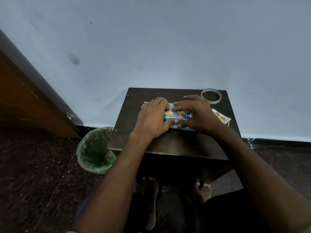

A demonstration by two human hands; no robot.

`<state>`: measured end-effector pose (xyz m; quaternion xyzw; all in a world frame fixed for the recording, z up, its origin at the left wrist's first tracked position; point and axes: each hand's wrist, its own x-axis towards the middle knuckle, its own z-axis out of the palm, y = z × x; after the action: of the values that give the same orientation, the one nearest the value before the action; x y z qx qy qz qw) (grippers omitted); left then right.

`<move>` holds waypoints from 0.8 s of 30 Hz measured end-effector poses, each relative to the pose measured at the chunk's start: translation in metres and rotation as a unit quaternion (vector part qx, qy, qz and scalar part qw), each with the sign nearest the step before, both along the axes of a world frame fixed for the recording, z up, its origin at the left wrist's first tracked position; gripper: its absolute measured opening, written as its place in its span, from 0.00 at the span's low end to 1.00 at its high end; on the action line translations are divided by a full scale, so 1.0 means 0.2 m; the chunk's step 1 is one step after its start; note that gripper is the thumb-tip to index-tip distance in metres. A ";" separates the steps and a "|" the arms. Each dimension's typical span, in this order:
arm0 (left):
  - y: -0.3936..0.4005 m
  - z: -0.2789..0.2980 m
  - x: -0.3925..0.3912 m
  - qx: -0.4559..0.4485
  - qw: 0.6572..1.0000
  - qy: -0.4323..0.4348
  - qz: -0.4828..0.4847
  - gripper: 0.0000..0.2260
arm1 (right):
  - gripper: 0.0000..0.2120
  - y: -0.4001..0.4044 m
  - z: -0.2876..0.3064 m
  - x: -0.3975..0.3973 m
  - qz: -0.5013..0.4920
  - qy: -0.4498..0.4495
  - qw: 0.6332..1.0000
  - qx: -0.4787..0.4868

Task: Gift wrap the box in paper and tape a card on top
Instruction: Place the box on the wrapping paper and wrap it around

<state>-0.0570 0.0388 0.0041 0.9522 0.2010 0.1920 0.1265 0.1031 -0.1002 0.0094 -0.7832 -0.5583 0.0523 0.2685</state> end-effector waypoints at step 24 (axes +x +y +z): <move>0.05 0.04 -0.02 -0.012 0.998 0.060 0.030 0.24 | 0.07 -0.12 -0.11 0.06 -0.192 0.018 0.976 -0.099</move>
<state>-0.0617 0.0487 0.0118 0.9541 0.2384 0.1360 0.1196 0.1152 -0.1232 -0.0133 -0.8975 -0.3846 0.0688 0.2046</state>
